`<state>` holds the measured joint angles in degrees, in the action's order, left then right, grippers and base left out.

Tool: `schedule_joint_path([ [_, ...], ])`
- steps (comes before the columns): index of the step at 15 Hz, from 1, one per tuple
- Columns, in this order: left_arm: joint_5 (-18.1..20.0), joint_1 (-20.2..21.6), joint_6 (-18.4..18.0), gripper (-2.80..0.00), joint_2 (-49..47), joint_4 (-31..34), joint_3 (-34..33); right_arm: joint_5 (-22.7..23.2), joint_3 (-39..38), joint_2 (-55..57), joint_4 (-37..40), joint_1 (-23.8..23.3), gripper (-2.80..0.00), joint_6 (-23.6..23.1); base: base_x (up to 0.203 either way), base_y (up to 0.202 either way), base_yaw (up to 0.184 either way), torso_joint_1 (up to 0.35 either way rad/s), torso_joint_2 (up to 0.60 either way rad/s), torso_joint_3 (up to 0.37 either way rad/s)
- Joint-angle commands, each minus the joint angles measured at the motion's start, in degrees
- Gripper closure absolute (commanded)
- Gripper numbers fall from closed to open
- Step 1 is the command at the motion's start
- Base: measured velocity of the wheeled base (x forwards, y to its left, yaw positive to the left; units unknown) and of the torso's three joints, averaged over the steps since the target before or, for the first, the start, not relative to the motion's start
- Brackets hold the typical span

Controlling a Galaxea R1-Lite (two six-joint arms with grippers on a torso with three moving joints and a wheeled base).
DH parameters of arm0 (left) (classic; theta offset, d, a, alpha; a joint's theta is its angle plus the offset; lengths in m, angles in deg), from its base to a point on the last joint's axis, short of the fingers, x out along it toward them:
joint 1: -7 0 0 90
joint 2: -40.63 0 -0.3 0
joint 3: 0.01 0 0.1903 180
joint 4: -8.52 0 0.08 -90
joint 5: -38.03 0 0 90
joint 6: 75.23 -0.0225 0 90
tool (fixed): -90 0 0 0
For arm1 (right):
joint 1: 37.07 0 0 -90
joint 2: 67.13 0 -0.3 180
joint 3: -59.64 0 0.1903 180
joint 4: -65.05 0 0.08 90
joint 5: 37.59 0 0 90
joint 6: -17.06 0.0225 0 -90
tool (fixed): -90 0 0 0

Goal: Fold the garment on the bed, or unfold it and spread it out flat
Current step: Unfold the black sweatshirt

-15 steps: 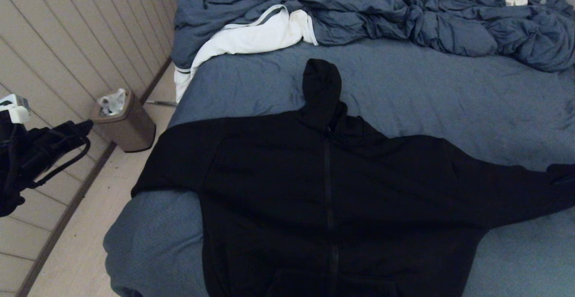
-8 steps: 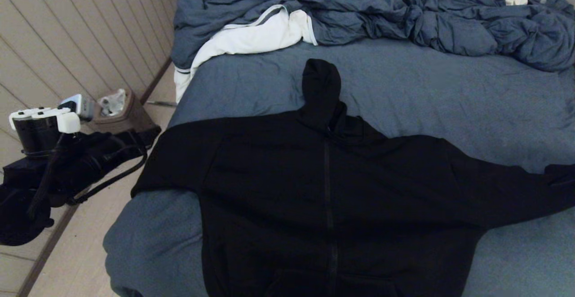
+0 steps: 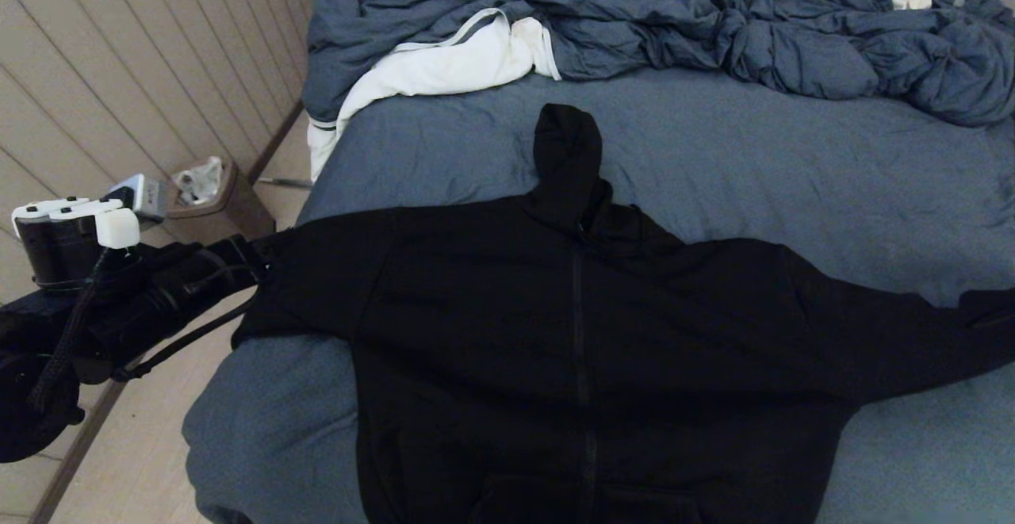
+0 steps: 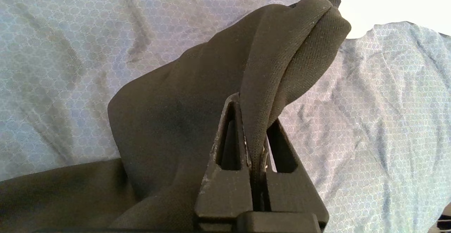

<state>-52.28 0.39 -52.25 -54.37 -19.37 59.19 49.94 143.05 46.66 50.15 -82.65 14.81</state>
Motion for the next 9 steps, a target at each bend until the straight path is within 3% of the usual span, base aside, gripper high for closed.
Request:
schedule_joint_path([
  [1,0.0,0.0,0.2,-2.8,0.3,-0.3,-0.2,-0.1,0.4,-0.1,-0.2,0.0,0.0,0.1,0.0,0.0,0.0,0.0,0.0,0.0],
  [2,-0.3,0.0,0.3,-2.8,0.3,-0.3,-0.2,-0.1,0.1,-0.4,-0.3,0.0,-1.79,0.1,0.0,0.0,0.0,0.0,0.0,0.0],
  [3,-0.3,0.4,0.3,-2.8,0.3,-0.3,-0.2,0.0,-0.2,-0.9,-0.4,0.0,-2.8,0.2,0.0,0.0,0.0,0.0,0.0,0.0],
  [9,-0.2,0.6,0.3,-2.8,0.0,-0.4,-0.3,0.1,-0.6,-2.4,-0.4,-0.1,-2.8,0.1,0.0,0.0,0.0,0.0,0.0,0.0],
])
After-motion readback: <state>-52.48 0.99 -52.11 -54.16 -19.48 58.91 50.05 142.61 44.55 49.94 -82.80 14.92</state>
